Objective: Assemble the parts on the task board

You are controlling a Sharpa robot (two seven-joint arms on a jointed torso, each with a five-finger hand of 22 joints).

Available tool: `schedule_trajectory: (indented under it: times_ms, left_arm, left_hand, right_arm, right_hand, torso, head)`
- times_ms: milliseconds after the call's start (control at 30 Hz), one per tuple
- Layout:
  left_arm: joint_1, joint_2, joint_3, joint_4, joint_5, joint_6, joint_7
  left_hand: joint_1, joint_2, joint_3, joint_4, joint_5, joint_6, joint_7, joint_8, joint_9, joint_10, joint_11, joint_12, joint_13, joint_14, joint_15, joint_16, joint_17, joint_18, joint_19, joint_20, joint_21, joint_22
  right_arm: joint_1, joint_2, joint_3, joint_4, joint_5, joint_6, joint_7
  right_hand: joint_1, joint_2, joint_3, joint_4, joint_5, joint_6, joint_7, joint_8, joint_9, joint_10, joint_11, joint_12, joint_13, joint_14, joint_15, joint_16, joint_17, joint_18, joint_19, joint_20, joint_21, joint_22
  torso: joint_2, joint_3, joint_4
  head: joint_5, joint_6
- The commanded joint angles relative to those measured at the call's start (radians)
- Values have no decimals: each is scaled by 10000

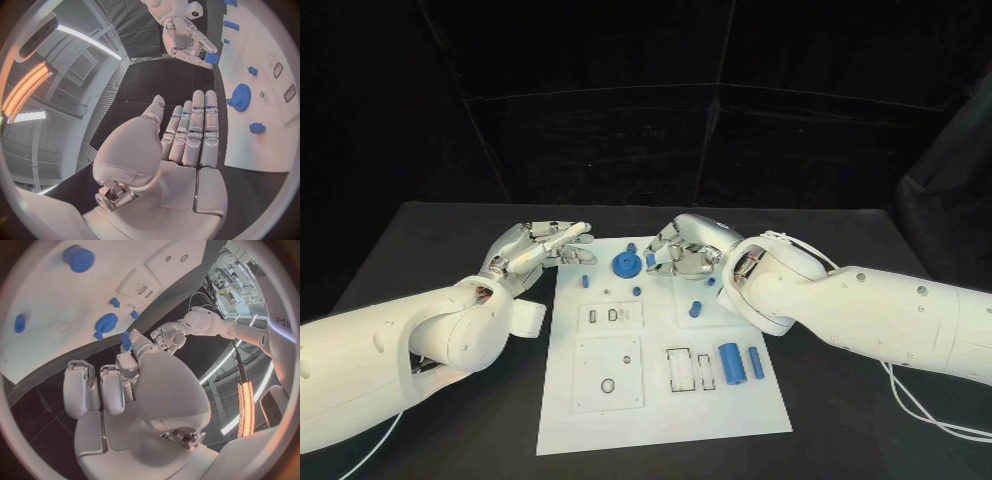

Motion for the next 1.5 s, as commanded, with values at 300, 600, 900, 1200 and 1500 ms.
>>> schedule_trajectory:
  times_ms: [300, 600, 900, 1200, 1500]
  left_arm:
    - [90, 34, 11, -128, 186, 106, 28]
    - [106, 76, 11, -163, 188, 104, 26]
    - [106, 135, 11, -206, 188, 119, 8]
    - [106, 154, 11, -228, 188, 131, -5]
    - [106, 153, 10, -221, 188, 139, -23]
  left_hand:
    - [46, 49, -16, -70, -12, 36, -4, -50, -12, 78, -15, -38, -12, 41, -3, -52, 12, 128, 62, -6, -37, -19]
    - [45, 51, -16, -72, -12, 38, -6, -51, -11, 81, -16, -39, -12, 42, -3, -54, 14, 129, 63, -6, -38, -20]
    - [45, 51, -16, -72, -12, 38, -6, -51, -11, 81, -16, -39, -12, 42, -3, -54, 14, 129, 63, -6, -38, -20]
    - [45, 51, -16, -72, -12, 38, -6, -51, -11, 81, -16, -39, -12, 42, -3, -54, 14, 129, 63, -6, -38, -20]
    - [46, 60, -13, -82, -12, 45, -10, -57, -11, 91, -18, -48, -11, 48, -4, -66, 22, 129, 66, -6, -42, -24]
  right_arm:
    - [-271, 1025, -477, -315, -1497, 653, -1335]
    - [-625, 1422, -541, -519, -1906, 815, -1476]
    - [-694, 1526, -547, -523, -2058, 989, -1490]
    - [-720, 1497, -549, -470, -2089, 1182, -1510]
    - [-730, 1491, -549, -474, -2157, 1527, -1596]
  right_hand:
    - [-115, -25, 271, 180, 42, 197, -139, 72, 21, -18, 17, -116, -48, 621, 5, -50, 631, -92, 41, -9, 28, 675]
    - [-163, -73, 294, 176, 49, 196, -138, 66, 20, -31, 17, -142, -66, 618, 6, -60, 618, -91, 40, -7, 27, 674]
    - [-209, -122, 317, 170, 62, 199, -138, 63, 19, -25, 16, -134, -54, 619, 6, -59, 624, -90, 36, -5, 24, 669]
    - [-270, -176, 340, 171, 77, 203, -137, 60, 17, -24, 18, -139, -54, 620, 7, -62, 623, -89, 32, -3, 22, 666]
    - [-544, -414, 363, 223, 109, 88, -88, -22, -12, -169, 54, -394, -257, 610, 32, -91, 589, -72, -28, 13, -17, 589]
  torso:
    - [-34, -18, -24]
    - [-13, 6, -2]
    - [-20, 13, -9]
    - [-20, 7, -6]
    - [-16, 2, -5]
  head:
    - [367, -132]
    - [485, -200]
    - [525, -255]
    - [544, -264]
    - [543, -295]
